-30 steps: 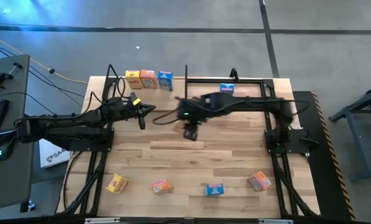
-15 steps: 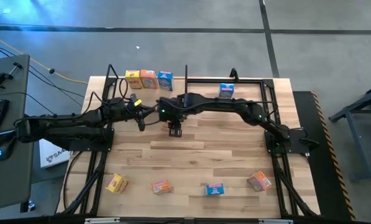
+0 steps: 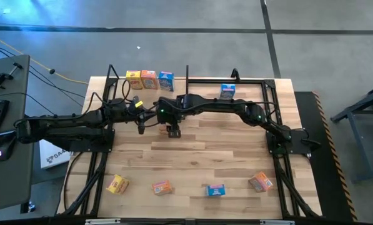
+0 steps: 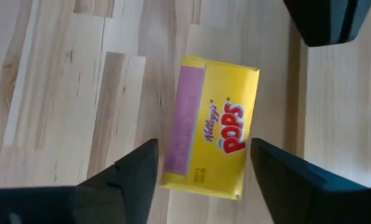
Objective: Stack cereal on shelf
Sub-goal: Put the top yellow cereal box on the shelf aligned with the other yellow cereal box
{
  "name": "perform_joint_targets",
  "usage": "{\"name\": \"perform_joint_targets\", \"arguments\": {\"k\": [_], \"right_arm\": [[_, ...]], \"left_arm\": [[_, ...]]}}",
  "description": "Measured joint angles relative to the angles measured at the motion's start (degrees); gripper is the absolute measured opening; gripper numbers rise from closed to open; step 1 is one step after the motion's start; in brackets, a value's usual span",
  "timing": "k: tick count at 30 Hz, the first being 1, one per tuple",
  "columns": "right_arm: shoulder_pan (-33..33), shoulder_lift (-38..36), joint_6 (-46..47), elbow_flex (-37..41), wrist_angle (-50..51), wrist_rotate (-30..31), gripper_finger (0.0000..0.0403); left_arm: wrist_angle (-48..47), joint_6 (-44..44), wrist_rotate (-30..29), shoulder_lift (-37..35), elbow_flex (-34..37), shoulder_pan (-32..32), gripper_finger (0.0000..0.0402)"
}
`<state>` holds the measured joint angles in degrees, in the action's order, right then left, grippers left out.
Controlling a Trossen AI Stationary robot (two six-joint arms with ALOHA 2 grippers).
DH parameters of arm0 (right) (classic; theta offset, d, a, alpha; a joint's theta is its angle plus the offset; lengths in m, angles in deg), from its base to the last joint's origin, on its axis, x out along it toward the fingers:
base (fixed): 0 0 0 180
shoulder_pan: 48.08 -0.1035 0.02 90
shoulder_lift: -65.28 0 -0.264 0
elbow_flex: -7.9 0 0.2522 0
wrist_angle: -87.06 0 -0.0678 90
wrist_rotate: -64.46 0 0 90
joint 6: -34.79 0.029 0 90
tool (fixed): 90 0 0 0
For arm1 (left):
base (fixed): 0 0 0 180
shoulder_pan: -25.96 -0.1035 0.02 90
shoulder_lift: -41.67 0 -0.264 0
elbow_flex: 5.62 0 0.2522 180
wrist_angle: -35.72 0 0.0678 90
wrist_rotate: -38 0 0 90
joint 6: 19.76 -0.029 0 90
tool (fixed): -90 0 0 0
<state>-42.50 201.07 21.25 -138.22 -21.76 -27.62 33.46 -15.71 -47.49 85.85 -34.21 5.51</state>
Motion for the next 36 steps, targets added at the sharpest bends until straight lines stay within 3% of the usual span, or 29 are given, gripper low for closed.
{"name": "perform_joint_targets", "arguments": {"k": [6,9,13,17,20,25,31,36], "right_arm": [[-0.18,-1.66,-1.72,0.01,0.73,0.52,0.0253],[-0.53,-4.88,-1.98,-2.66,8.90,1.45,0.0247],[-1.45,-13.21,-0.33,-0.50,15.83,6.20,0.0218],[-2.80,-20.69,0.98,4.02,16.14,8.14,0.0161],[-3.46,-27.08,0.84,15.02,8.03,7.93,0.0105],[-3.30,-39.19,1.42,43.91,-17.76,4.97,0.0014],[-3.44,-50.46,6.07,70.49,-49.80,2.83,0.0023],[-3.37,-54.94,8.35,82.50,-65.98,3.14,0.0020]], "left_arm": [[-0.15,-1.34,0.00,0.00,0.00,0.00,0.0055],[-0.06,-2.01,0.02,0.00,0.00,-0.01,0.0060],[0.10,-2.28,0.02,0.00,0.00,-0.02,0.0051],[0.32,-1.12,0.06,0.00,0.00,-0.01,0.0038],[0.49,0.16,0.03,0.00,0.00,-0.02,0.0028],[1.04,0.27,-2.03,0.00,0.00,0.00,0.0019],[2.57,-1.10,-4.75,0.00,0.00,0.03,0.0035],[0.16,-0.21,-4.35,0.00,-0.85,0.94,0.0080]]}}
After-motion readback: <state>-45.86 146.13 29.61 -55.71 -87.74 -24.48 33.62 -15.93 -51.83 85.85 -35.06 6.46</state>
